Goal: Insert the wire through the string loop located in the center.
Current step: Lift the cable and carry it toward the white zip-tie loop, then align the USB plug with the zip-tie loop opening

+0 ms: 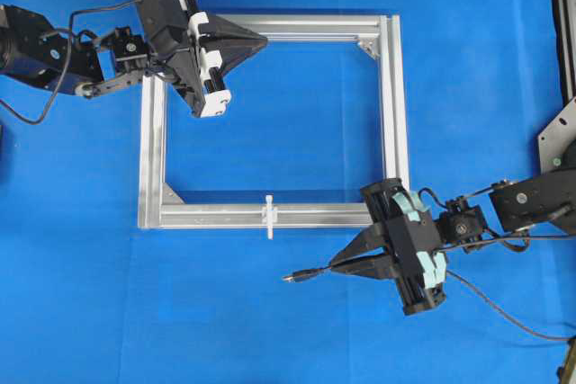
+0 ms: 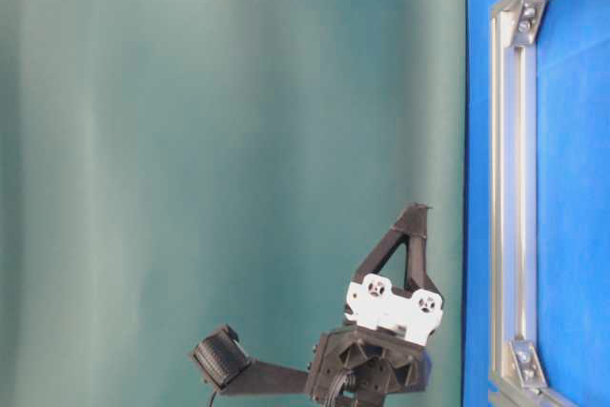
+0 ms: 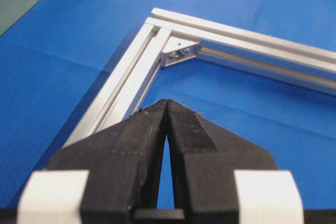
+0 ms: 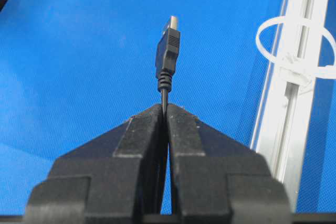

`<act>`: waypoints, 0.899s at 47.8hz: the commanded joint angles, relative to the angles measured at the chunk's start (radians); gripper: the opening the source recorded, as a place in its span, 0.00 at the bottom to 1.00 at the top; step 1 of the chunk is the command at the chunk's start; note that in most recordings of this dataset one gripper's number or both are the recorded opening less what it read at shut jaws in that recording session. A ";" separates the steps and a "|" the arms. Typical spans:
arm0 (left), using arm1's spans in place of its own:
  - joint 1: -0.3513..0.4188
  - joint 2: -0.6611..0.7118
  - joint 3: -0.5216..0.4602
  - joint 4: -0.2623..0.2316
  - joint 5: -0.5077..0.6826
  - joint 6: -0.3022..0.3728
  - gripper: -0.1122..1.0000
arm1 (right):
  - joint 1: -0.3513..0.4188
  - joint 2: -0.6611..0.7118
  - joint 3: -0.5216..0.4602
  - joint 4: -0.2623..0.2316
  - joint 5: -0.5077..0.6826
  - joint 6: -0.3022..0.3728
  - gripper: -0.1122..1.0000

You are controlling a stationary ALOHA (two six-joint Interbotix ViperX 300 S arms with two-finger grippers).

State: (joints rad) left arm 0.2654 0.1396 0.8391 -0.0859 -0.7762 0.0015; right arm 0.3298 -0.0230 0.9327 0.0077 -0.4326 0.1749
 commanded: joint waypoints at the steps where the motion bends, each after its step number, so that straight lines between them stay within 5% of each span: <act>1: -0.003 -0.031 -0.014 0.003 -0.005 0.000 0.10 | -0.012 -0.018 -0.006 0.002 -0.011 0.002 0.08; 26: -0.011 -0.031 -0.011 0.005 -0.005 0.000 0.10 | -0.141 0.006 0.006 0.003 -0.021 0.002 0.08; 43: -0.011 -0.031 -0.012 0.005 -0.005 0.000 0.10 | -0.158 0.006 0.014 0.002 -0.025 0.002 0.08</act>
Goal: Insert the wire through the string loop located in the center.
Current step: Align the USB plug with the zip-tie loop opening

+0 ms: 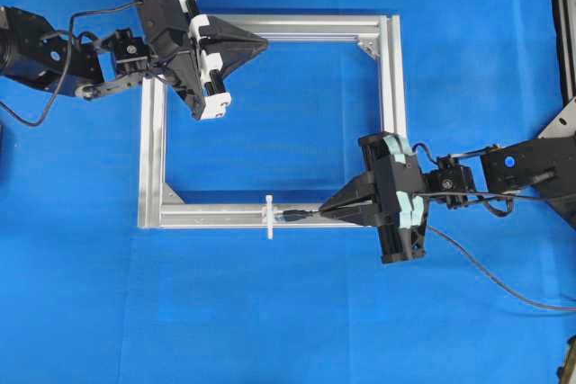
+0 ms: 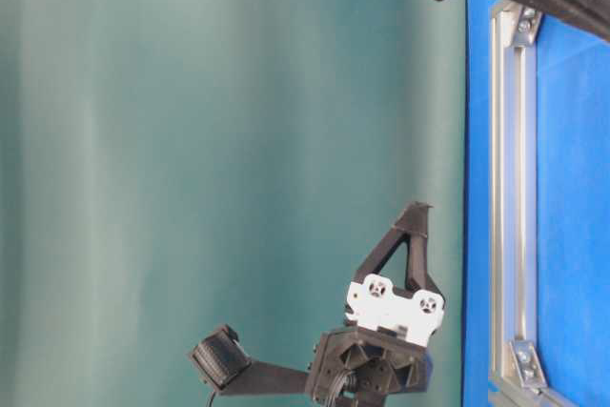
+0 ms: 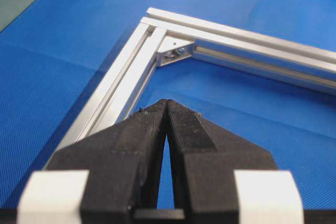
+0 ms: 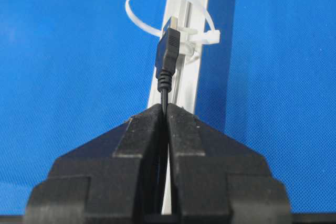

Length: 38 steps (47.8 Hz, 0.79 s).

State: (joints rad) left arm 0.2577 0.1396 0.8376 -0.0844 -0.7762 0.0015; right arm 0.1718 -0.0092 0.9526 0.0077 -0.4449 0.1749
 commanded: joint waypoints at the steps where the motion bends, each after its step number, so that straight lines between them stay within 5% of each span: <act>1: -0.003 -0.031 -0.011 0.003 -0.005 0.000 0.10 | 0.000 -0.008 -0.006 0.002 -0.014 0.002 0.08; 38: -0.005 -0.032 -0.009 0.003 -0.005 0.000 0.10 | 0.000 0.003 -0.011 0.002 -0.026 0.002 0.08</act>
